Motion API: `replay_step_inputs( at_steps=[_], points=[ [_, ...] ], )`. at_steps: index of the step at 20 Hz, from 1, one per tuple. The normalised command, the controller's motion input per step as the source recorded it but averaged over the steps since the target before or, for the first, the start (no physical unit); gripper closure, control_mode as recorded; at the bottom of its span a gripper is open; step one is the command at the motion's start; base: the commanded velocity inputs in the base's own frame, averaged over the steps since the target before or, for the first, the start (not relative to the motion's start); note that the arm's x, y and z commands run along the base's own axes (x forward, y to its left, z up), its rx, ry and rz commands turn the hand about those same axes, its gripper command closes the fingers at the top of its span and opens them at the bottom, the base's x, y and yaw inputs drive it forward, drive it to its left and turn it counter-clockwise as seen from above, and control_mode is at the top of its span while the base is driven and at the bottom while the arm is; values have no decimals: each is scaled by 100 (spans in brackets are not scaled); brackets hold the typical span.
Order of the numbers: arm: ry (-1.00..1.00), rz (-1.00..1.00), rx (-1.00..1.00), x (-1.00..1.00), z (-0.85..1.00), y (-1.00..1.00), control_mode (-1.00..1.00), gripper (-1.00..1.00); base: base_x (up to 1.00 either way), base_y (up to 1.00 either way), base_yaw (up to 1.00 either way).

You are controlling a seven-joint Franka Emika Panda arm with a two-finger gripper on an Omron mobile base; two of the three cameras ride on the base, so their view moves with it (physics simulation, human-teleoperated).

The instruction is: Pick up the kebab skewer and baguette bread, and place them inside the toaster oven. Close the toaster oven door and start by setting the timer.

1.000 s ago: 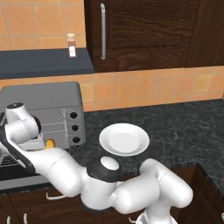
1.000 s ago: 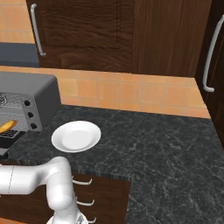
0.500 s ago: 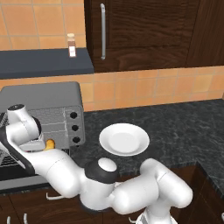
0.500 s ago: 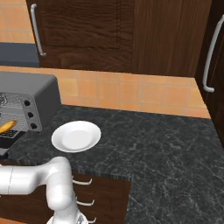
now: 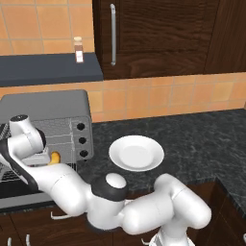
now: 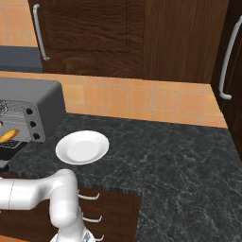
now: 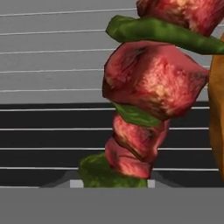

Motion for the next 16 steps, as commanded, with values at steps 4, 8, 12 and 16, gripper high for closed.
replay_step_inputs(
  at_steps=[4,8,12,16],
  points=[
    [0,0,0,14,-6,15,-100,-100,0,0,0],
    [0,0,0,0,0,2,-100,-100,0,0,0],
    [0,1,0,-2,0,0,-100,-100,0,0,0],
    [-3,1,0,-26,25,5,-100,-100,0,0,0]
  ],
)
